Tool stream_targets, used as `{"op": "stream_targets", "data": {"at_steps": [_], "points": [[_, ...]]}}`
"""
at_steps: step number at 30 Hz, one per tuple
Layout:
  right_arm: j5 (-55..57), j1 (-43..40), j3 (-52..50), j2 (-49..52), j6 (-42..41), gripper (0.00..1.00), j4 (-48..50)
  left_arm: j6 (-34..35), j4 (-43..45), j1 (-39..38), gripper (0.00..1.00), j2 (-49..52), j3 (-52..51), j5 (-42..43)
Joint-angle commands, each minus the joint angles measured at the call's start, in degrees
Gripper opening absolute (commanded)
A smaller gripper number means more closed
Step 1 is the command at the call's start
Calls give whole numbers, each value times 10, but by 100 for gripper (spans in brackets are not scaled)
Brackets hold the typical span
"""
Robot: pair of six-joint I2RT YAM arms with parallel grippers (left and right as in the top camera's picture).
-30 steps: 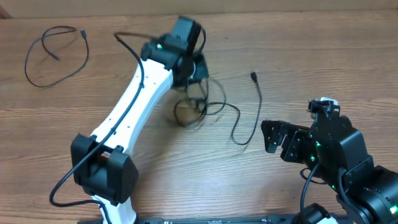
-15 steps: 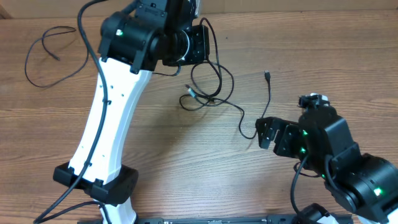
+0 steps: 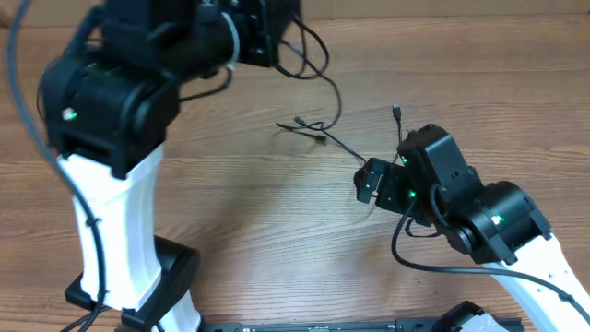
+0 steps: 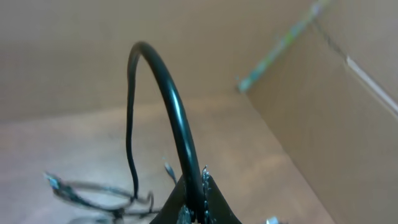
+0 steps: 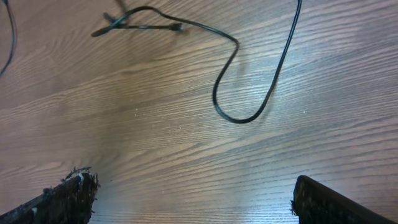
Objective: Untangle cables
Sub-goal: 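Pull the cable leftward with the left gripper and drop it at left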
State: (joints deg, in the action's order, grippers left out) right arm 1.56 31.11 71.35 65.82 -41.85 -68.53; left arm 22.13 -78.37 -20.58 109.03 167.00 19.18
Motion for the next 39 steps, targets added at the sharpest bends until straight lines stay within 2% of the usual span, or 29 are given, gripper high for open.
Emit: {"op": "stream_targets", "data": {"at_steps": [1, 4, 8, 10, 13, 16, 19, 20, 25, 29, 32, 35, 39], "points": [[-4, -2, 10, 6, -4, 100, 3, 20, 29, 32, 4, -35, 51, -37], [-4, -2, 10, 16, -4, 100, 3, 58, 54, 63, 4, -71, 64, -59], [-4, -2, 10, 28, -4, 100, 3, 107, 39, 75, 4, -107, 64, -162], [-4, -2, 10, 33, -4, 100, 3, 177, 0, 75, 4, -122, 64, -227], [-16, -2, 10, 33, -3, 100, 3, 186, -41, 75, 4, -128, 64, -300], [-28, -2, 10, 33, -3, 100, 0, 213, -104, 75, 4, -127, 64, -431], [-28, -2, 10, 33, -3, 100, -9, 275, -185, 75, 4, -127, 64, -562], [-28, -2, 10, 33, -3, 100, -10, 256, -184, 76, 4, -128, 61, -577], [-28, -2, 10, 33, -3, 100, -10, 246, -184, 96, 4, -128, 55, -587], [-27, -2, 10, 33, -3, 100, -10, 246, -184, 154, 4, -128, 21, -581], [-28, -2, 10, 33, -3, 100, -10, 246, -184, 234, 4, -128, -12, -524], [-27, -2, 10, 33, -3, 100, -10, 249, -184, 362, 4, -128, -75, -420], [-28, -2, 10, 33, -3, 100, -10, 262, -184, 473, 4, -128, -154, -348]]}}
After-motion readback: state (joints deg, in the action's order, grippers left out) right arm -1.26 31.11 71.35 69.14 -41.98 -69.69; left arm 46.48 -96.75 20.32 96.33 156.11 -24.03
